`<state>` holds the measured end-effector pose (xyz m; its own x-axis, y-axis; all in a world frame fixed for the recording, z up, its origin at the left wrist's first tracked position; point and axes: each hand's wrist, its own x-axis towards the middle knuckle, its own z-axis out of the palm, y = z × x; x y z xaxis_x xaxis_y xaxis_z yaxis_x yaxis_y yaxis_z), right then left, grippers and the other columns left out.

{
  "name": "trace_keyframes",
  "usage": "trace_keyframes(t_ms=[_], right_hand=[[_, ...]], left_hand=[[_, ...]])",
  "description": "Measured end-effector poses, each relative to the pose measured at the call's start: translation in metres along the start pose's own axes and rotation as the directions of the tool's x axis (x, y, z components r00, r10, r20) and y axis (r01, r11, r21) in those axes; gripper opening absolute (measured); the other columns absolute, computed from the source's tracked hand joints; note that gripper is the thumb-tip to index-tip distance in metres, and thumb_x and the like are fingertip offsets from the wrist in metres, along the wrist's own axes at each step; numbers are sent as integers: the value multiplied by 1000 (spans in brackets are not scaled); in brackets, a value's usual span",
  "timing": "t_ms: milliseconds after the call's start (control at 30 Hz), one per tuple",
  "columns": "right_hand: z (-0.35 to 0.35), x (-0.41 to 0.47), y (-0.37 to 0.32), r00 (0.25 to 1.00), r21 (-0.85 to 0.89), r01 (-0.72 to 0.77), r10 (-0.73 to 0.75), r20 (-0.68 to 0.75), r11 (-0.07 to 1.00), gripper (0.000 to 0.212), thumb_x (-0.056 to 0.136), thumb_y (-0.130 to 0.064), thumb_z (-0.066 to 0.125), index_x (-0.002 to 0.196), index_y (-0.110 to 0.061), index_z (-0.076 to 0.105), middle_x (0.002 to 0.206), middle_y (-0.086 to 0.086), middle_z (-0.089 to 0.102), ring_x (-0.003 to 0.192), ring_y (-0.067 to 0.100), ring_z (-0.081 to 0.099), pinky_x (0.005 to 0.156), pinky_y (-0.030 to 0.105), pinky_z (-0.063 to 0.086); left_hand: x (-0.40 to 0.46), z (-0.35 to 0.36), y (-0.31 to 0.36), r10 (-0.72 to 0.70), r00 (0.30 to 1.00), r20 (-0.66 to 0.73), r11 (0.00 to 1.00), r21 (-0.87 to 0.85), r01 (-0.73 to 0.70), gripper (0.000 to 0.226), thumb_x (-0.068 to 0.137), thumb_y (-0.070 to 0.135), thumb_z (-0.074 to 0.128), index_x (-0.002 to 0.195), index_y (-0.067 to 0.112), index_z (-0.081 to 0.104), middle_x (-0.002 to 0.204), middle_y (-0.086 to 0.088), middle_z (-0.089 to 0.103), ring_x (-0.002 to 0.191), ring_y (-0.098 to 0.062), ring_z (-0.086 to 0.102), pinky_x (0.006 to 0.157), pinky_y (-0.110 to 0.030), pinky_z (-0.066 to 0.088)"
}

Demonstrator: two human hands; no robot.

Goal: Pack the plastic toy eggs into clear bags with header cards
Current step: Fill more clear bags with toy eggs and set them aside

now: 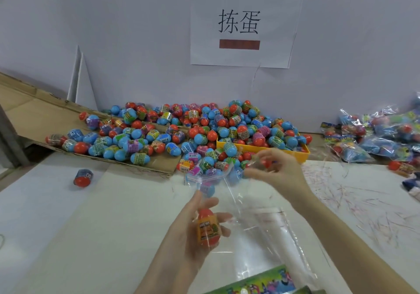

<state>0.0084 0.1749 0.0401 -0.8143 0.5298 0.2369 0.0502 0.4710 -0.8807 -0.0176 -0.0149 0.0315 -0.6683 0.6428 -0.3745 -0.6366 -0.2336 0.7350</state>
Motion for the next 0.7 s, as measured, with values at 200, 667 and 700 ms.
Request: trace_keyframes(t_ms=[200,667,700], right_hand=[[-35,-27,-75,971,352,183,-225,82,918,39,37,-36,77,75,-32,70,77,-8,70,68,9,66,60,17,52],[-45,-48,-113,767,-314,479,-216,605,820,38,80,-9,67,108,-34,63,104,-17,60,96,0,58,87,19,49],[-47,-49,-113,743,-304,490,-209,636,817,37,81,-8,65,107,-34,63,105,-17,60,98,1,57,87,18,48]], left_hand=[[-7,3,-8,205,975,81,924,312,-220,53,52,42,76,96,19,59,69,-1,72,54,-9,63,48,-17,46],[-24,5,-14,470,848,244,593,624,-508,57,46,57,64,98,37,53,86,30,63,82,9,58,73,-2,41],[-23,4,-14,472,847,245,595,621,-510,57,46,57,64,98,36,54,85,29,64,80,8,58,73,-3,41]])
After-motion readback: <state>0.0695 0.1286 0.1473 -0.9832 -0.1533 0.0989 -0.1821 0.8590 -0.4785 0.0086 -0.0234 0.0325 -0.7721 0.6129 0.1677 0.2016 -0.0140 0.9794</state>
